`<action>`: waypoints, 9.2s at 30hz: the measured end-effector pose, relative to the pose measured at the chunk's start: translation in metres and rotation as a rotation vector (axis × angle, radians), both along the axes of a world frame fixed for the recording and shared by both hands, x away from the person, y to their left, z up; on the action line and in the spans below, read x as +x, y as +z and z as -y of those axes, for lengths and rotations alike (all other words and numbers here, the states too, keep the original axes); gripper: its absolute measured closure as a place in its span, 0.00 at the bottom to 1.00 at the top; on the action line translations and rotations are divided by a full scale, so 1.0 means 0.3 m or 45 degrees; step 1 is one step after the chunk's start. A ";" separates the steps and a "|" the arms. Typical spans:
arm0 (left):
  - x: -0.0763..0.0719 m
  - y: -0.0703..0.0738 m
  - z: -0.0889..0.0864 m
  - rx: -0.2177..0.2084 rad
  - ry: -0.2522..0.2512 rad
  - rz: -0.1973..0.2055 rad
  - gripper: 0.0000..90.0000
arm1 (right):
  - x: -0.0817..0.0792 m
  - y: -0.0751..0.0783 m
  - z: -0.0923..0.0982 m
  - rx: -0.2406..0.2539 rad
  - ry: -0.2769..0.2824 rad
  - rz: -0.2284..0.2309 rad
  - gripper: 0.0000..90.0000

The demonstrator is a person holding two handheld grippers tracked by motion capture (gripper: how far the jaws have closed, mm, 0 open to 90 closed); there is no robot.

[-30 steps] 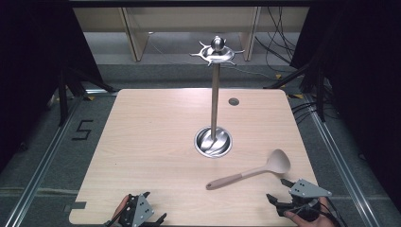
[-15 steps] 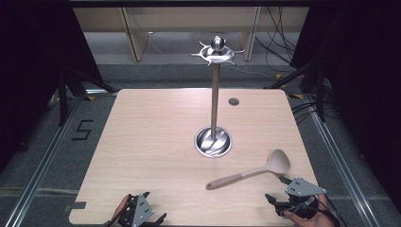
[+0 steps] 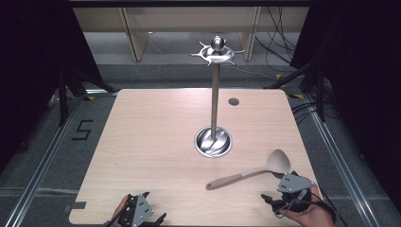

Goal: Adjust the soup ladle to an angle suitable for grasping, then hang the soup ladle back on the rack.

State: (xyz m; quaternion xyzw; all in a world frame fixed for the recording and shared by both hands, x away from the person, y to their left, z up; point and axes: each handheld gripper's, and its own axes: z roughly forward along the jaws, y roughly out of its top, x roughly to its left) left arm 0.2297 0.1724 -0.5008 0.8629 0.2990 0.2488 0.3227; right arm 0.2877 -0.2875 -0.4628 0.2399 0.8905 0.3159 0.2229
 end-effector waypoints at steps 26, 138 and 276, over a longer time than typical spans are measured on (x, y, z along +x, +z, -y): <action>0.001 0.000 -0.004 -0.017 -0.005 -0.012 0.16 | 0.260 0.016 -0.217 -0.464 0.389 -0.214 0.64; -0.001 -0.008 0.005 -0.061 0.024 0.008 0.16 | 0.317 0.227 -0.111 -0.055 0.266 -0.015 0.87; -0.006 0.006 0.003 -0.076 0.000 0.002 0.16 | 0.476 0.638 -0.231 0.103 0.008 0.231 0.87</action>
